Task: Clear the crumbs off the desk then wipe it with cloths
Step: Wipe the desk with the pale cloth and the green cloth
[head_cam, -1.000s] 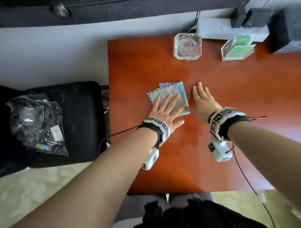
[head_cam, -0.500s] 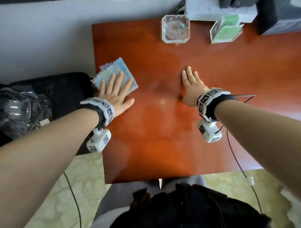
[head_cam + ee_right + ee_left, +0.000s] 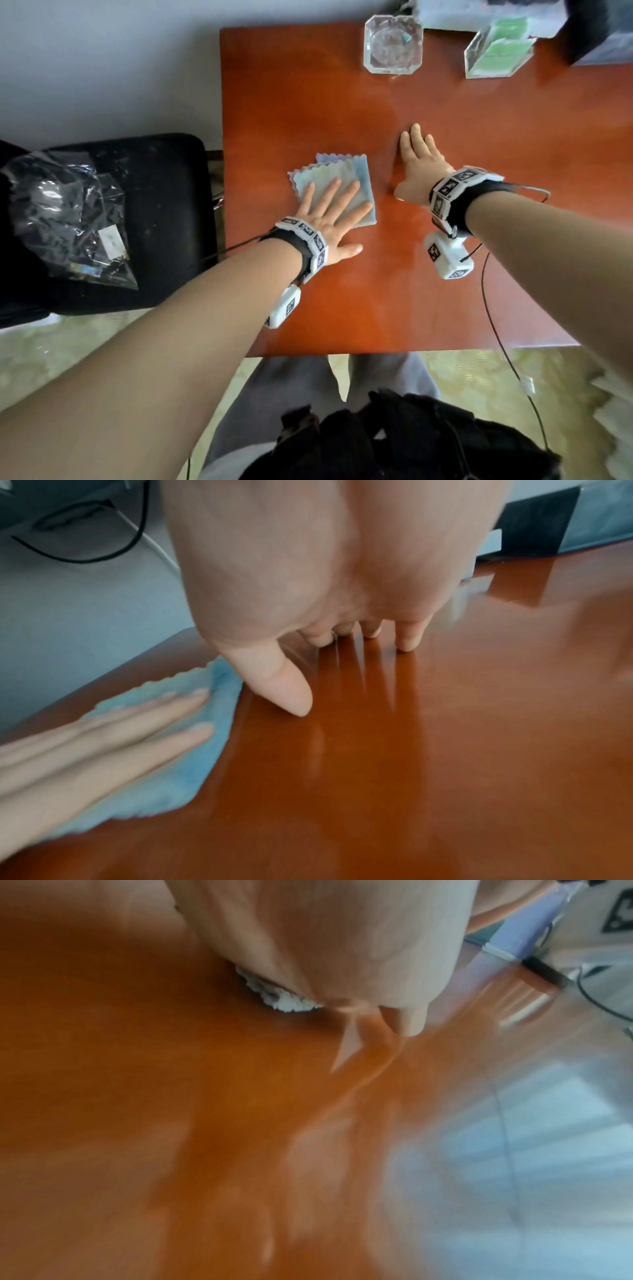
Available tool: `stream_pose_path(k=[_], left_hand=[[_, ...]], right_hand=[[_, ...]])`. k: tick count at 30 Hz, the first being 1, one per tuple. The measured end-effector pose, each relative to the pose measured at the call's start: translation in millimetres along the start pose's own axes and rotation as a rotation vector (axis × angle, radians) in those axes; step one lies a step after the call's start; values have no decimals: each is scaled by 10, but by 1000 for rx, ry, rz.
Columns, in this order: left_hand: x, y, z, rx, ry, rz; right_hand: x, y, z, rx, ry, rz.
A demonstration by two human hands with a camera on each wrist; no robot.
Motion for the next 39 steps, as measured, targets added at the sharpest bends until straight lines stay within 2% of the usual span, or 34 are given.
stream_pose_path(k=[3,5,7,9,11,13,16,18,21,25,32,39], left_hand=[[126,-78,257,-119,-8,14],[122,-81,414,-256,-47,-25],[14,12,546,-412,-208,-40],[-88,243,584,-511,-355,60],[-125,521,490,-500,-345,213],[-126,742,360,-444,-256,329],[-82,863,257,-387,-155,372],[-81,835,283,-346,-185,396],[-57,782,480,-300,-316,438],[248,716,985,-286,-348,368],[1148,686,2095,-182,-350,229],[1613,769,2419,-130,-282,242]], right_hand=[[-58,25,52,-43,-2,5],[-113,133,55,-112,-91,65],[-149,328,-44,-186,-148,191],[-151,561,-228,-279,-151,331],[-142,734,-435,-299,-74,401],[-102,795,-565,-295,-32,362],[4,668,-497,-249,-88,276],[93,442,-321,-166,-96,216],[231,21,12,-82,-96,126],[365,-394,342,-8,-96,39],[469,-520,340,12,-170,79],[487,-542,306,41,-206,106]])
Point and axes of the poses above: each hand's wrist, its own x-axis towards the middle knuckle, its own z-axis out of the back of the hand, y = z × x, the point moved 3 cm from there along x, towards the middle knuckle, and after that the axes turned 14 degrees about y, right-handed, at the moved point
